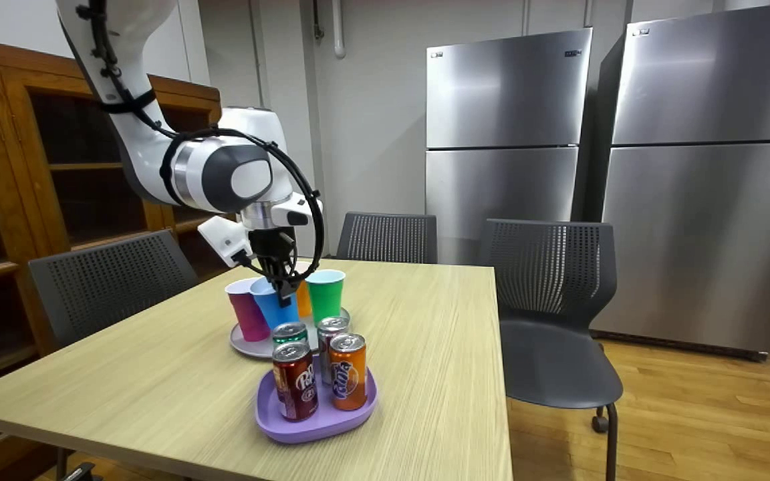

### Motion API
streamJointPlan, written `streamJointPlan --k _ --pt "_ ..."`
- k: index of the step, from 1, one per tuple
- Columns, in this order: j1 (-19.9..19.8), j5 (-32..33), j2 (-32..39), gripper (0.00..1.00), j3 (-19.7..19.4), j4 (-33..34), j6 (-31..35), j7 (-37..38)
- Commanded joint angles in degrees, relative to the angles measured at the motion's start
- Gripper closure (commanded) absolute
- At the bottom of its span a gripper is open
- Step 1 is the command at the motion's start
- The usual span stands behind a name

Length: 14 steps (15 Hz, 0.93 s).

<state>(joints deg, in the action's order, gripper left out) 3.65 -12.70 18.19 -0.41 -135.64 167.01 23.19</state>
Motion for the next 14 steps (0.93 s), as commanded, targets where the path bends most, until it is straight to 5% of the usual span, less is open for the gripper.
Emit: streamJointPlan --k 1,8,9,11,14 --pt "-1.8 -1.9 2.6 0.99 1.4 3.9 -3.0 -3.0" --pt "-2.1 -2.0 5.2 0.99 1.6 6.6 -4.7 -4.2" --pt "-2.3 -2.2 5.2 0.72 1.8 6.8 -4.8 -4.5" --pt "-2.3 -2.1 4.9 0.66 1.8 6.8 -4.8 -4.6" --pt "-2.4 -2.3 4.4 0.43 1.8 6.5 -4.5 -4.6"
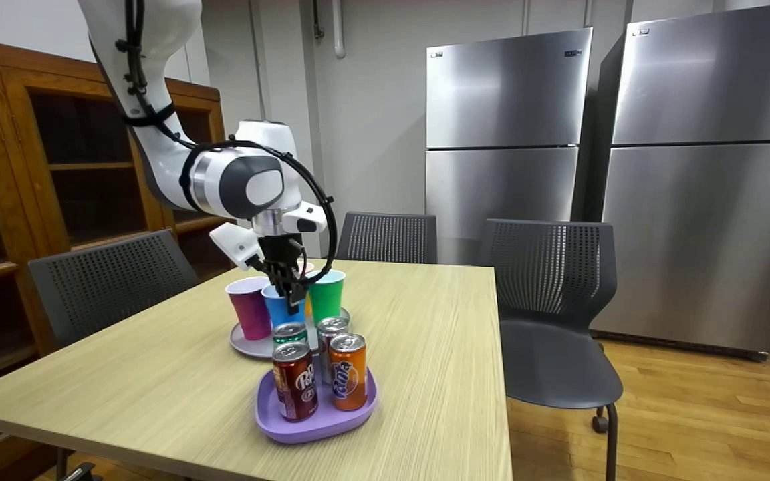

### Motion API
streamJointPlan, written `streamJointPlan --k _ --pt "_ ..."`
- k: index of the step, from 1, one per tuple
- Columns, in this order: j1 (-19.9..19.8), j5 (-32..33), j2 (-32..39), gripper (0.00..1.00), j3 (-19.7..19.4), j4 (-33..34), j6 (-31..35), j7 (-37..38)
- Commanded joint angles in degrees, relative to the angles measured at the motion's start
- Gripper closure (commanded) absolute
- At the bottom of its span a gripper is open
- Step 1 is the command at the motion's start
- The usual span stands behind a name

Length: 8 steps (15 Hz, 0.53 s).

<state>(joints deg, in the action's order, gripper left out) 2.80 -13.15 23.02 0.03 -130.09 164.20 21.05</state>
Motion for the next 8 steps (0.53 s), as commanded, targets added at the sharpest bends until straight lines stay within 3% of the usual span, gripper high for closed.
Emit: streamJointPlan --k 1,6,8 --pt "-1.3 -1.6 -0.6 0.36 1.2 0.7 -1.6 -2.3" --pt "-0.9 -1.4 -1.7 0.0 0.9 -0.3 -1.1 -1.9" --pt "-0.6 -1.2 -2.6 0.0 0.7 -1.2 -0.7 -1.6"
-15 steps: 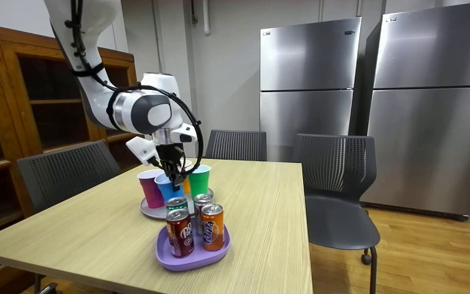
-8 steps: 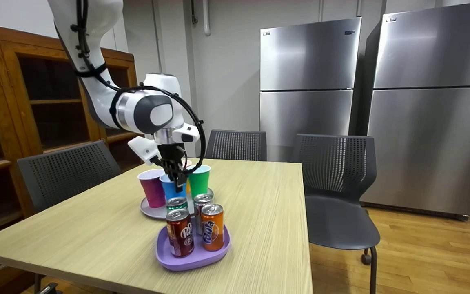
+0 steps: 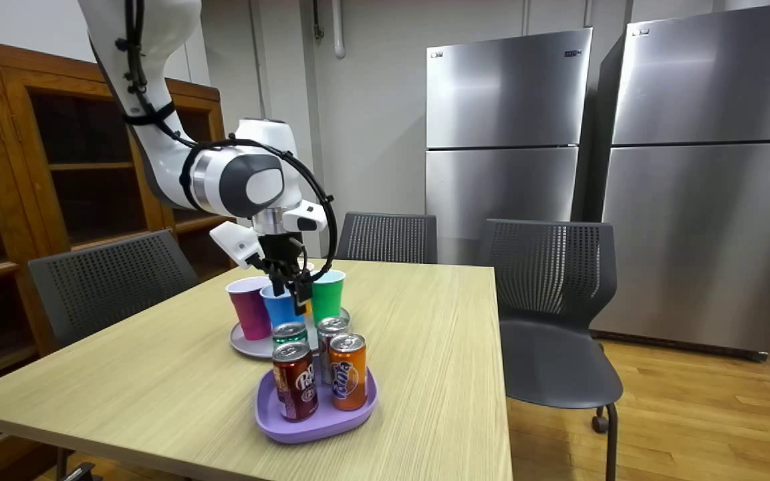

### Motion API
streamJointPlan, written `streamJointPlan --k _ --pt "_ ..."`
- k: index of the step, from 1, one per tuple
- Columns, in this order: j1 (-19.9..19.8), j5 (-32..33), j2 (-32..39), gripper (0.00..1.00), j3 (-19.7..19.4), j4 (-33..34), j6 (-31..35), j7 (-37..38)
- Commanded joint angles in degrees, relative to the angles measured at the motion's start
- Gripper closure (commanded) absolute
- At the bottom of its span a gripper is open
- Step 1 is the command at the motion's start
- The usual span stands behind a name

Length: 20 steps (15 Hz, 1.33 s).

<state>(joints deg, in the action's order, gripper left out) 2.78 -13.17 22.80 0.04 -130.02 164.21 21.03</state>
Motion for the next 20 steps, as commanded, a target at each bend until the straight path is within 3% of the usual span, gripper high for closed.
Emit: streamJointPlan --k 1,6,13,16,20 --pt "-0.4 -1.1 -3.0 0.0 0.5 -1.9 -0.4 -1.4" --pt "0.6 -0.3 -7.0 0.0 -0.5 -6.0 1.3 -0.2" --pt "2.7 2.0 -17.2 0.0 -1.7 -17.5 5.5 2.1" --pt "3.9 5.6 -22.1 0.0 -2.3 -23.0 7.5 4.8" --pt "4.5 16.4 -28.2 0.0 -3.1 -28.3 7.9 12.6"
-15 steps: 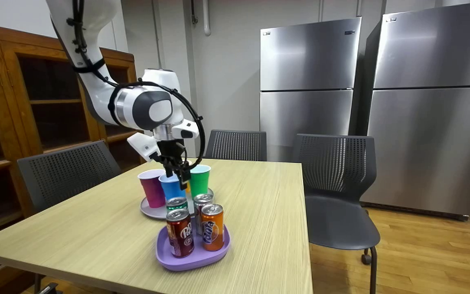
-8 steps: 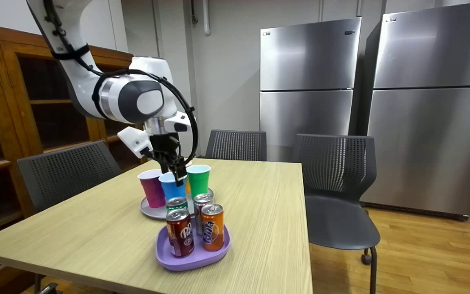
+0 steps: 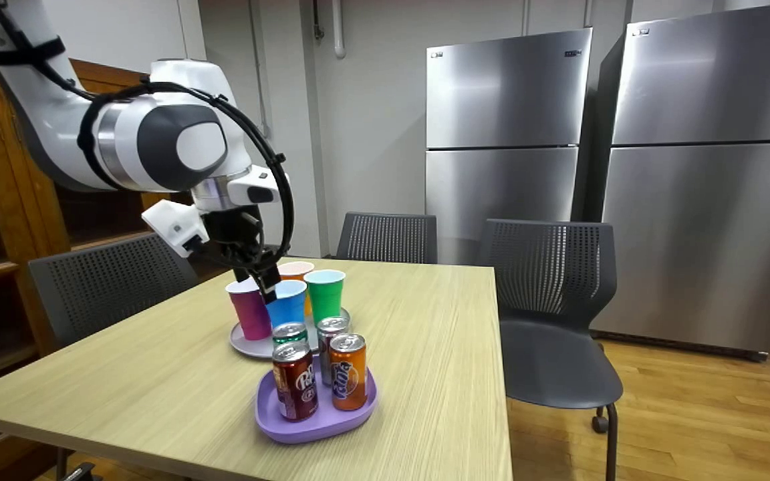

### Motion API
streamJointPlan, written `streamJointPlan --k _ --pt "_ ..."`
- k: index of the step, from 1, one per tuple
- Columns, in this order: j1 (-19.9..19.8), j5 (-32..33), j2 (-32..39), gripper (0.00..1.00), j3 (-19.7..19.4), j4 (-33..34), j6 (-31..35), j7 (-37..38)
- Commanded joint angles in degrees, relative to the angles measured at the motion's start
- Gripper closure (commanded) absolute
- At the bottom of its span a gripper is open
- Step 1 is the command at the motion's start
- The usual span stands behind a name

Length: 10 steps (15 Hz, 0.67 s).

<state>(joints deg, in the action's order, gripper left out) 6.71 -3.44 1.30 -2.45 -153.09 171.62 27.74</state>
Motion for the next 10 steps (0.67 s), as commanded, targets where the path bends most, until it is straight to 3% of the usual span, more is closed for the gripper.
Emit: streamJointPlan --k 1,2,10 --pt "0.1 8.9 -8.2 0.0 0.1 -5.9 -0.3 7.6" --pt "0.1 5.1 -3.0 0.0 -0.1 -2.5 0.1 3.8" --pt "0.1 7.4 -6.3 0.0 0.0 -4.8 0.1 5.6"
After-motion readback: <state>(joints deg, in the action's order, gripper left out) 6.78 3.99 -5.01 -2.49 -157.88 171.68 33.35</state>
